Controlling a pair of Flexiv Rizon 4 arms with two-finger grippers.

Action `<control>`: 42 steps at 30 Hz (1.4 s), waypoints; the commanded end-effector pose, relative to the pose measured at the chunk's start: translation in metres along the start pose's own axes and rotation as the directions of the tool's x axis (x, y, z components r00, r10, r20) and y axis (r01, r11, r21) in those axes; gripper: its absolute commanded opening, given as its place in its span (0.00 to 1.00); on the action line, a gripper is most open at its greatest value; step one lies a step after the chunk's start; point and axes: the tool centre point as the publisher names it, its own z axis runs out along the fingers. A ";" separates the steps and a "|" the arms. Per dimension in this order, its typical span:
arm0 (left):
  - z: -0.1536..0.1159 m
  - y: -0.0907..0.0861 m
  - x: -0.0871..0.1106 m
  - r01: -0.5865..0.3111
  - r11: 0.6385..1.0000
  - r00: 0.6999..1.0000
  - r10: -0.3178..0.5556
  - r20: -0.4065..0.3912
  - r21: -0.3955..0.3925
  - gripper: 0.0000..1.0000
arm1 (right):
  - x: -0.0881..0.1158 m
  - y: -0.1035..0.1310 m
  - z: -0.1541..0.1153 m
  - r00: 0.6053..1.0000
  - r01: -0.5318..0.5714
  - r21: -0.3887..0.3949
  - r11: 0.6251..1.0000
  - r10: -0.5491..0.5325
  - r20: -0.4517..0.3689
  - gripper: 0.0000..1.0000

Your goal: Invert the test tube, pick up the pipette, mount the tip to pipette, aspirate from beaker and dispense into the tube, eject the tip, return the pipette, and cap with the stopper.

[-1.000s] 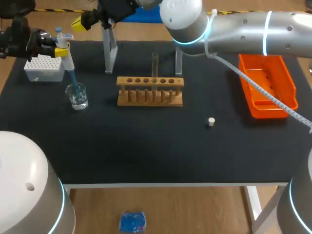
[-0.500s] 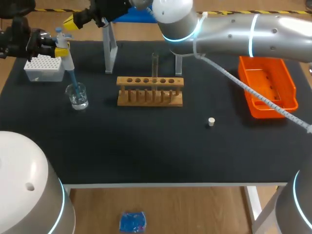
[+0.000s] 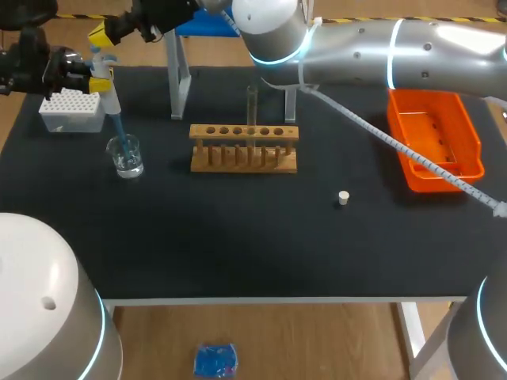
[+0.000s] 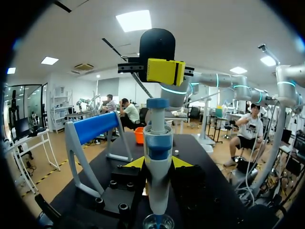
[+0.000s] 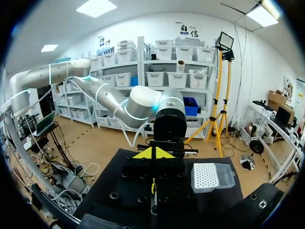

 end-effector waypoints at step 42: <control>0.000 0.001 -0.001 -0.002 1.000 1.000 0.002 -0.002 0.000 0.00 | -0.016 -0.010 0.014 0.997 -0.076 0.023 0.997 0.075 0.027 0.00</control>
